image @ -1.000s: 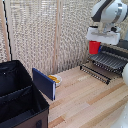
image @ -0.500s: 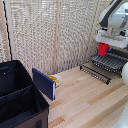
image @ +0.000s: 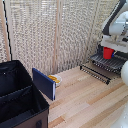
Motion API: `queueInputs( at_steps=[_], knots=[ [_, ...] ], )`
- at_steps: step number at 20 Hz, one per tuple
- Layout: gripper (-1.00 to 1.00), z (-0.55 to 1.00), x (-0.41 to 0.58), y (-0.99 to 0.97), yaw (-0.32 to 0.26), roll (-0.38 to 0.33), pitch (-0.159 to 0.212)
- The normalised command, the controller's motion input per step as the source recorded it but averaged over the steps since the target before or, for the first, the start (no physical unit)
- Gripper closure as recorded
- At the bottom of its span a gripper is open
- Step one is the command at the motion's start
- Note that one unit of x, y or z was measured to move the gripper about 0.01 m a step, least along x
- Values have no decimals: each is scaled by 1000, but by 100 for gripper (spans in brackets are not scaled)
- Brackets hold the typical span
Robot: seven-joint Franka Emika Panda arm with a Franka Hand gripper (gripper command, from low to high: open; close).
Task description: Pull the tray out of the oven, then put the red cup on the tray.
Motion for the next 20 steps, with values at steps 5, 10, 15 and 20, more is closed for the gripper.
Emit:
queueInputs(
  at_steps=[5, 10, 15, 20],
  knots=[
    [-100, -89, 233, -11, -95, 0, 16],
    [-100, 241, 175, 3, -91, 2, 6],
    [-100, 679, 186, -59, -3, 0, -27],
    [-100, 934, 162, -92, -24, -9, -20]
  ],
)
